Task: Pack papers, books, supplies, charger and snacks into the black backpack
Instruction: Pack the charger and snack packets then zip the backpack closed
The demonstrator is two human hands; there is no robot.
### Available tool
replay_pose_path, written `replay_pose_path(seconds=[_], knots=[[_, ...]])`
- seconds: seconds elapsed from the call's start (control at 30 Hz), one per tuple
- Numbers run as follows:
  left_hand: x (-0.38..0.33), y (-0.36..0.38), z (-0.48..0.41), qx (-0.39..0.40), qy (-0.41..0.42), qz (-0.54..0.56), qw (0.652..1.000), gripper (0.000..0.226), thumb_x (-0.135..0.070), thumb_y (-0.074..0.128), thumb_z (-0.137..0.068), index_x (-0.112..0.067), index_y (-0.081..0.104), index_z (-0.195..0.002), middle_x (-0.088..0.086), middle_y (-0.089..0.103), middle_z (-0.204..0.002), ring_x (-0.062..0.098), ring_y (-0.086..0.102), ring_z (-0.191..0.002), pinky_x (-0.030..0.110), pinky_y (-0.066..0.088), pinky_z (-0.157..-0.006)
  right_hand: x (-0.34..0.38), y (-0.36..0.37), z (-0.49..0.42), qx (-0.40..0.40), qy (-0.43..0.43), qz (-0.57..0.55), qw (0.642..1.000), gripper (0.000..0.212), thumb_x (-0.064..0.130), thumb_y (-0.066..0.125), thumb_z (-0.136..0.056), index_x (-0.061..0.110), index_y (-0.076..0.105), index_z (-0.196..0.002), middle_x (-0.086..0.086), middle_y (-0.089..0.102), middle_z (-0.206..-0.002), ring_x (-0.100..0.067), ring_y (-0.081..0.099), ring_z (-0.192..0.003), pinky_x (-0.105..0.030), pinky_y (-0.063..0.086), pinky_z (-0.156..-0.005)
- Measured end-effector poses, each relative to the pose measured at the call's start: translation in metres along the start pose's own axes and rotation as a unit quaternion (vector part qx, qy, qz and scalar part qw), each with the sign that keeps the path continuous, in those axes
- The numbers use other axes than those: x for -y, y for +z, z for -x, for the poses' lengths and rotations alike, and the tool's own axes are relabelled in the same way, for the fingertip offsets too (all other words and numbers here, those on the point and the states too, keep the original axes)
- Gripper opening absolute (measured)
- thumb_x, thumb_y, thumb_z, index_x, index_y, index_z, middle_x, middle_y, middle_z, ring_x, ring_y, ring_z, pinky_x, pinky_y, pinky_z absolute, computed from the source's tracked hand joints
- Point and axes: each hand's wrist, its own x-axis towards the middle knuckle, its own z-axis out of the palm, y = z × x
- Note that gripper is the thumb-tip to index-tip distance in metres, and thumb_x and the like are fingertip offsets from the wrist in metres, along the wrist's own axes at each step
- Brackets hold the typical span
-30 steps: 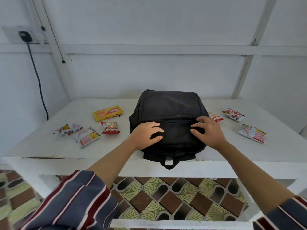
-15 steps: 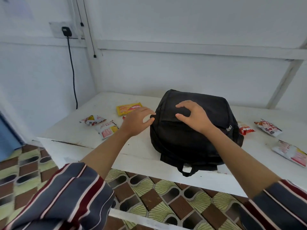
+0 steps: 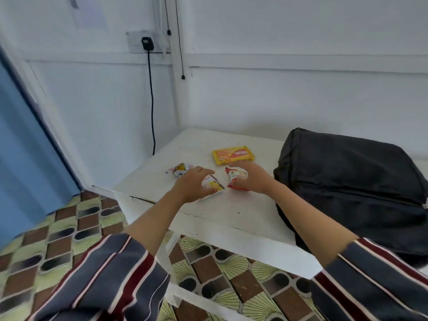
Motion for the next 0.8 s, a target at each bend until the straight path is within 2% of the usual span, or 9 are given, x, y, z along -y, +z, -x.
replay_pose_path(seconds=[0.23,0.33,0.4,0.57,0.8], knots=[[0.016,0.005,-0.015,0.066,0.004,-0.045,0.997,0.076,-0.054,0.064,-0.078,-0.03,0.032,-0.142,0.004,0.031,-0.15,0.024,0.03,-0.137,0.043,0.035,-0.105,-0.011,0.031,-0.013,0.002,0.059,0.001,0.998,0.064,0.033,0.072,-0.079,0.026,0.046,-0.136,-0.005,0.02,-0.154,-0.024,0.028,-0.138,-0.03,0.026,-0.107],[0.02,0.01,-0.016,0.097,0.004,-0.08,0.992,0.079,-0.058,0.061,-0.079,-0.034,0.024,-0.145,0.006,0.022,-0.154,0.024,0.021,-0.142,0.044,0.029,-0.108,-0.014,0.039,-0.011,0.012,0.08,0.0,0.997,0.064,0.035,0.073,-0.078,0.022,0.046,-0.135,-0.007,0.021,-0.152,-0.024,0.033,-0.135,-0.029,0.028,-0.107],[0.024,0.013,-0.016,0.106,0.006,-0.073,0.992,0.076,-0.058,0.058,-0.081,-0.035,0.025,-0.145,0.006,0.021,-0.155,0.021,0.017,-0.143,0.043,0.027,-0.11,-0.015,0.043,-0.009,0.007,0.075,0.011,0.997,0.059,0.03,0.073,-0.079,0.023,0.048,-0.132,-0.008,0.022,-0.152,-0.026,0.035,-0.134,-0.03,0.03,-0.107],[0.027,0.017,-0.019,0.084,0.03,-0.043,0.995,0.066,-0.051,0.062,-0.08,-0.035,0.037,-0.14,0.0,0.038,-0.146,0.018,0.032,-0.136,0.039,0.036,-0.103,-0.017,0.047,-0.006,-0.018,0.062,0.03,0.998,0.05,0.009,0.067,-0.081,0.019,0.052,-0.128,-0.01,0.026,-0.15,-0.029,0.037,-0.132,-0.027,0.03,-0.105],[0.013,0.009,-0.03,0.046,0.043,-0.025,0.998,0.063,-0.048,0.065,-0.077,-0.035,0.043,-0.136,0.0,0.041,-0.145,0.025,0.041,-0.128,0.041,0.04,-0.1,-0.005,0.022,-0.005,-0.049,0.045,0.024,0.998,0.049,0.005,0.069,-0.077,0.013,0.056,-0.124,-0.012,0.039,-0.139,-0.028,0.042,-0.126,-0.018,0.029,-0.093]])
